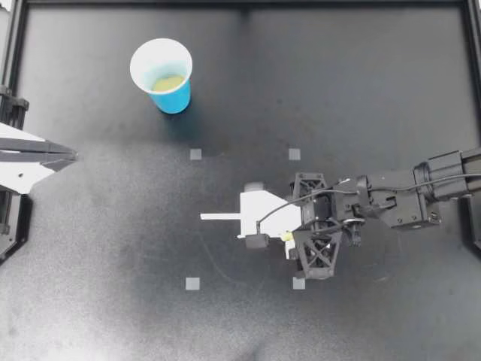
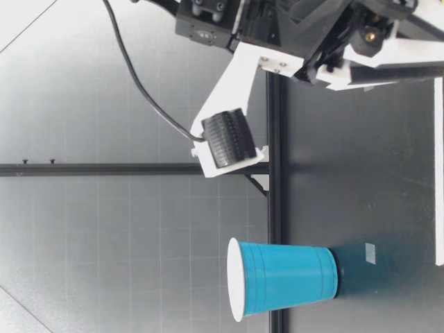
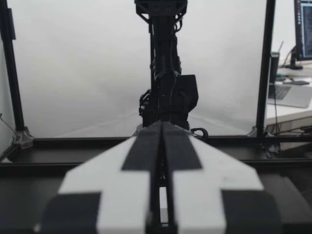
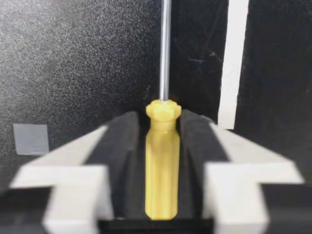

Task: Pick up the screwdriver with the right arm, hand it over to the left arm then place it into the cup.

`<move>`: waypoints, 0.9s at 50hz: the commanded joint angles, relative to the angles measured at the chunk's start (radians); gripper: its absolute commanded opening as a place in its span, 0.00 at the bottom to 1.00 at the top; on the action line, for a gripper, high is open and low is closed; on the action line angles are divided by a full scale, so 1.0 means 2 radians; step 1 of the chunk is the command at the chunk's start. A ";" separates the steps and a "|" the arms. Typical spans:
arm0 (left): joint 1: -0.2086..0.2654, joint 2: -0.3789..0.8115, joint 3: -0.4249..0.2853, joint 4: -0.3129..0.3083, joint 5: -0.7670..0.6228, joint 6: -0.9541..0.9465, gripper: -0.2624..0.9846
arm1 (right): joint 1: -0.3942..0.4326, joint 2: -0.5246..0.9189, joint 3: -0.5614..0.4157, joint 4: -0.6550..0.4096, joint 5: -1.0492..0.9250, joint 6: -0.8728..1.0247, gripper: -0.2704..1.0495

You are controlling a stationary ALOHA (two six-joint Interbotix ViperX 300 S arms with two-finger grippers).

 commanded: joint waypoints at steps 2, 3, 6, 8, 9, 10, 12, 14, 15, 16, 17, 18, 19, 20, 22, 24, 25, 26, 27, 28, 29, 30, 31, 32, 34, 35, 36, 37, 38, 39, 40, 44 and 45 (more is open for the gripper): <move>0.000 0.003 -0.006 -0.001 -0.002 -0.001 0.27 | 0.002 -0.008 -0.005 -0.002 -0.002 0.000 0.44; -0.001 0.004 -0.006 -0.001 -0.002 -0.001 0.27 | 0.002 -0.008 -0.005 -0.002 -0.002 0.000 0.43; -0.001 0.004 -0.006 -0.001 -0.002 0.000 0.27 | 0.002 -0.007 -0.005 -0.002 0.000 0.000 0.41; -0.001 0.004 -0.006 -0.001 -0.002 0.000 0.27 | 0.002 -0.006 -0.005 -0.002 0.001 0.000 0.39; 0.000 0.004 -0.006 -0.001 -0.002 0.000 0.27 | 0.002 -0.005 -0.004 -0.002 0.001 0.001 0.39; -0.001 0.004 -0.005 -0.001 -0.002 0.000 0.27 | 0.002 -0.005 -0.004 -0.002 0.001 0.001 0.38; -0.001 0.003 -0.005 -0.001 -0.002 0.000 0.27 | 0.002 -0.004 -0.003 -0.001 0.001 0.001 0.37; -0.001 0.004 -0.005 -0.001 -0.002 0.000 0.27 | 0.002 -0.003 -0.003 -0.001 0.002 0.001 0.35; -0.001 0.003 -0.005 -0.001 -0.002 0.001 0.27 | 0.002 -0.003 -0.003 -0.001 0.001 0.001 0.33; 0.000 0.003 -0.005 -0.001 -0.002 0.001 0.27 | 0.002 -0.003 -0.003 -0.001 -0.001 0.001 0.32; -0.001 0.003 -0.005 -0.001 -0.002 0.001 0.27 | 0.002 -0.003 -0.003 -0.001 -0.002 0.001 0.31; -0.001 0.003 -0.005 -0.001 -0.002 0.001 0.27 | 0.002 -0.004 -0.003 -0.001 -0.002 0.001 0.31; -0.001 0.004 -0.005 -0.001 -0.002 0.001 0.27 | 0.002 -0.005 -0.003 -0.001 -0.002 0.001 0.29; -0.001 0.004 -0.005 -0.001 -0.002 0.001 0.27 | 0.002 -0.005 -0.003 -0.001 -0.002 0.001 0.28; 0.000 0.005 -0.005 -0.001 -0.002 0.001 0.27 | 0.002 -0.008 -0.003 -0.001 -0.002 0.002 0.27; -0.001 0.006 -0.004 -0.001 -0.002 0.001 0.27 | 0.002 -0.013 -0.003 -0.001 -0.002 0.002 0.26; 0.000 0.008 -0.003 -0.001 -0.002 0.001 0.27 | 0.002 -0.015 -0.003 -0.001 -0.002 0.002 0.25; -0.001 0.009 -0.002 -0.001 -0.002 0.001 0.27 | 0.002 -0.018 -0.003 -0.001 -0.002 0.002 0.25; -0.001 0.012 -0.002 -0.001 -0.005 0.002 0.27 | 0.002 -0.021 -0.003 -0.001 -0.003 0.002 0.25; -0.001 0.015 -0.002 -0.001 -0.005 0.002 0.27 | 0.002 -0.026 -0.003 -0.001 -0.003 0.003 0.25; -0.001 0.020 -0.002 -0.001 -0.006 0.002 0.27 | 0.002 -0.031 -0.003 -0.001 -0.004 0.003 0.25; 0.000 0.025 -0.001 -0.001 -0.006 0.002 0.27 | 0.002 -0.038 -0.003 -0.001 -0.006 0.004 0.25; 0.000 0.029 -0.001 -0.001 -0.007 0.002 0.27 | 0.002 -0.043 -0.002 -0.001 -0.009 0.004 0.25; 0.000 0.035 -0.001 -0.001 -0.007 0.002 0.27 | 0.002 -0.049 -0.001 -0.001 -0.013 0.005 0.25; -0.001 0.044 -0.001 -0.001 -0.009 0.002 0.27 | 0.002 -0.061 0.002 -0.001 -0.025 0.009 0.25; -0.001 0.051 -0.002 -0.001 -0.011 0.002 0.27 | 0.001 -0.067 0.005 -0.001 -0.032 0.012 0.25; 0.000 0.057 -0.002 -0.001 -0.012 0.002 0.27 | 0.001 -0.074 0.008 -0.001 -0.041 0.014 0.25; 0.000 0.063 -0.003 -0.001 -0.014 0.002 0.27 | 0.000 -0.081 0.012 -0.001 -0.053 0.016 0.25; -0.001 0.069 -0.004 -0.001 -0.016 0.002 0.27 | -0.001 -0.088 0.017 -0.001 -0.064 0.019 0.25; 0.000 0.075 -0.005 -0.002 -0.019 0.002 0.27 | -0.002 -0.095 0.022 -0.001 -0.077 0.022 0.25; 0.000 0.081 -0.005 -0.002 -0.022 0.002 0.27 | -0.002 -0.102 0.028 -0.001 -0.091 0.025 0.25; 0.000 0.104 -0.006 -0.007 -0.040 0.002 0.27 | -0.004 -0.130 0.059 -0.001 -0.156 0.039 0.25; 0.000 0.108 -0.006 -0.008 -0.044 0.002 0.28 | -0.005 -0.137 0.067 -0.001 -0.176 0.042 0.25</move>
